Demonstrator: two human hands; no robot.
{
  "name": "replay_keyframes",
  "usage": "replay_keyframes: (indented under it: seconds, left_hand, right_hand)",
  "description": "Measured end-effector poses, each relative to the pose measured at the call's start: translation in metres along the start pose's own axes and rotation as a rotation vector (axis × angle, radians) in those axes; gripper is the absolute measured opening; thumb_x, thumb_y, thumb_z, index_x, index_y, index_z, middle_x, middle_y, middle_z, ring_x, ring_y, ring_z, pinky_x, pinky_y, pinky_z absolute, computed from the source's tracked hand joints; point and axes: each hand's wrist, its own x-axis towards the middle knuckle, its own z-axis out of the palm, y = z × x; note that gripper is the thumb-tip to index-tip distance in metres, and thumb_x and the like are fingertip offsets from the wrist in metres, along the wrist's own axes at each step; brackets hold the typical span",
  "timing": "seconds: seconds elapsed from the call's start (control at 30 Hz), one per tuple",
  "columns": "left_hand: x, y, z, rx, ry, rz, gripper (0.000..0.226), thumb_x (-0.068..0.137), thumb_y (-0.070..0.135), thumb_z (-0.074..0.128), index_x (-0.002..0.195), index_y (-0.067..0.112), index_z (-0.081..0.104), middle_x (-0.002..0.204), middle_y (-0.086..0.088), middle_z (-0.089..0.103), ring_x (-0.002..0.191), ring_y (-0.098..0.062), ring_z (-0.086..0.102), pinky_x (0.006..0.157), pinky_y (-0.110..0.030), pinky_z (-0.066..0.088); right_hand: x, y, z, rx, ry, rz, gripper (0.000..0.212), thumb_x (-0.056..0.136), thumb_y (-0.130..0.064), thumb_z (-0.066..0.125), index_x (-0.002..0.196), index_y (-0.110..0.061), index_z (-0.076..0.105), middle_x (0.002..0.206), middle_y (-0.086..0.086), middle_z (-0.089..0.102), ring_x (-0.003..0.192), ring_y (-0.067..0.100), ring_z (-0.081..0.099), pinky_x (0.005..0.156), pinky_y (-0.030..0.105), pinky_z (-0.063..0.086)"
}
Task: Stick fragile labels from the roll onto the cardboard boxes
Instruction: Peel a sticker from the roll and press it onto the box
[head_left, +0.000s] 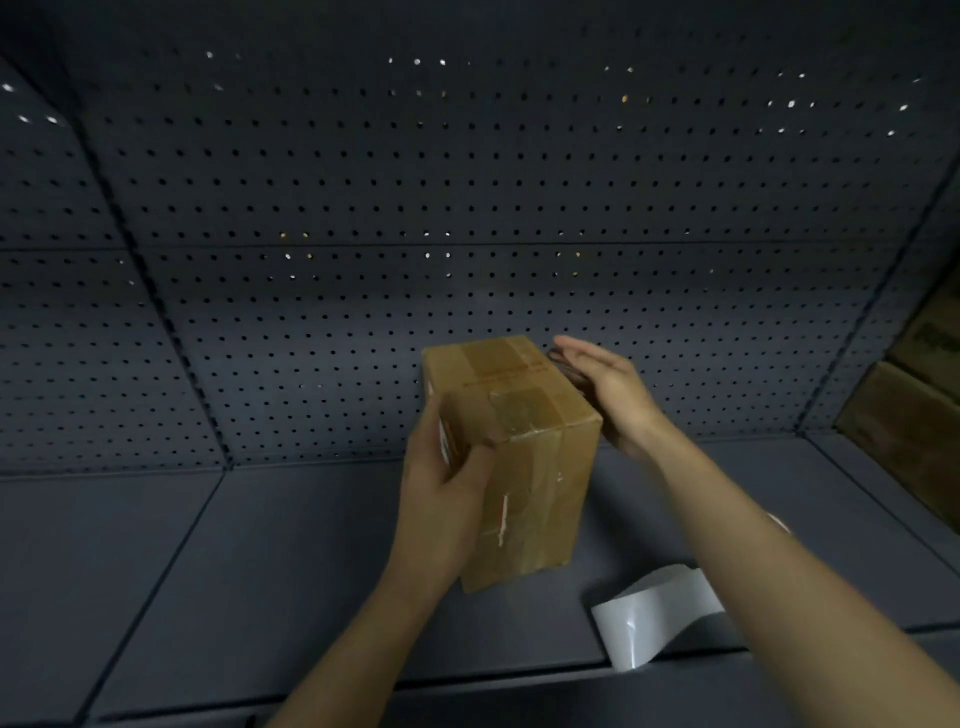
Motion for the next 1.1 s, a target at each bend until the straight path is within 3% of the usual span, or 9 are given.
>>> replay_keyframes:
  seconds: [0.1,0.2,0.37,0.5,0.57,0.63,0.7,0.87,1.1]
  left_hand:
    - [-0.002,-0.001,0.002,0.007,0.016,-0.025,0.04,0.096,0.02,0.062,0.133,0.033,0.053,0.118,0.018,0.067,0.109,-0.001,0.063,0.091,-0.031,0.056]
    - [-0.002,-0.003,-0.001,0.016,0.035,-0.08,0.056,0.09,0.037,0.066,0.142,0.032,0.046,0.131,0.014,0.061,0.121,-0.004,0.057,0.101,-0.04,0.052]
    - [0.0,-0.006,-0.012,-0.007,-0.029,-0.073,0.037,0.099,0.02,0.056,0.133,0.033,0.054,0.121,0.014,0.068,0.112,-0.005,0.063,0.094,-0.028,0.051]
    - [0.012,-0.004,-0.034,-0.008,0.042,-0.102,0.022,0.101,0.021,0.05,0.104,0.036,0.065,0.093,0.024,0.072,0.089,0.008,0.066,0.073,-0.009,0.049]
    - [0.021,-0.007,-0.045,0.047,0.103,-0.103,0.018,0.101,0.026,0.051,0.1,0.028,0.069,0.088,0.02,0.073,0.083,0.005,0.066,0.071,-0.014,0.052]
    - [0.034,-0.013,-0.053,0.057,0.156,-0.131,0.022,0.1,0.029,0.053,0.098,0.02,0.072,0.089,0.009,0.074,0.087,-0.007,0.069,0.081,-0.029,0.057]
    - [0.047,-0.02,-0.058,0.045,0.171,-0.17,0.024,0.1,0.029,0.053,0.096,0.016,0.073,0.091,0.0,0.074,0.092,-0.02,0.069,0.089,-0.041,0.056]
    - [0.071,-0.024,-0.054,0.023,0.132,-0.251,0.031,0.101,0.027,0.049,0.083,0.022,0.074,0.082,0.002,0.073,0.08,-0.016,0.067,0.075,-0.032,0.052]
    - [0.09,-0.031,-0.05,-0.019,0.075,-0.254,0.029,0.102,0.028,0.048,0.097,0.016,0.075,0.076,0.006,0.072,0.07,-0.01,0.065,0.07,-0.03,0.052]
  right_hand:
    - [0.018,-0.006,0.012,-0.112,-0.107,0.027,0.036,0.099,-0.022,0.057,0.135,-0.02,0.06,0.124,0.001,0.069,0.11,0.014,0.066,0.097,0.031,0.053]
    - [0.029,-0.011,0.019,-0.156,-0.205,0.047,0.039,0.099,-0.023,0.056,0.138,-0.025,0.057,0.119,-0.005,0.068,0.1,0.01,0.069,0.081,0.023,0.056]
    - [0.024,-0.008,0.014,-0.248,-0.151,-0.015,0.038,0.094,-0.018,0.059,0.131,-0.025,0.063,0.125,0.001,0.067,0.107,0.014,0.066,0.098,0.034,0.05]
    - [-0.003,-0.001,0.0,-0.322,-0.058,-0.086,0.032,0.092,-0.035,0.067,0.122,-0.026,0.064,0.122,0.001,0.064,0.114,0.012,0.059,0.106,0.035,0.045]
    - [-0.021,0.001,-0.006,-0.339,0.0,-0.125,0.029,0.093,-0.036,0.065,0.121,-0.024,0.063,0.118,-0.002,0.063,0.11,0.007,0.059,0.098,0.024,0.047]
    - [-0.039,0.003,-0.011,-0.342,0.023,-0.178,0.026,0.094,-0.028,0.066,0.119,-0.02,0.064,0.113,-0.004,0.064,0.1,-0.004,0.062,0.085,0.009,0.047]
    - [-0.052,0.006,-0.014,-0.338,0.034,-0.227,0.024,0.092,-0.017,0.068,0.116,-0.015,0.063,0.11,-0.004,0.066,0.089,-0.012,0.062,0.077,0.005,0.047]
    - [-0.07,0.02,-0.016,-0.341,0.116,-0.294,0.023,0.087,-0.015,0.075,0.107,-0.021,0.065,0.103,-0.004,0.069,0.091,0.002,0.065,0.08,0.017,0.053]
    - [-0.086,0.026,-0.006,-0.396,0.247,-0.345,0.022,0.085,-0.026,0.077,0.101,-0.032,0.063,0.104,-0.004,0.068,0.094,0.01,0.064,0.078,0.025,0.053]
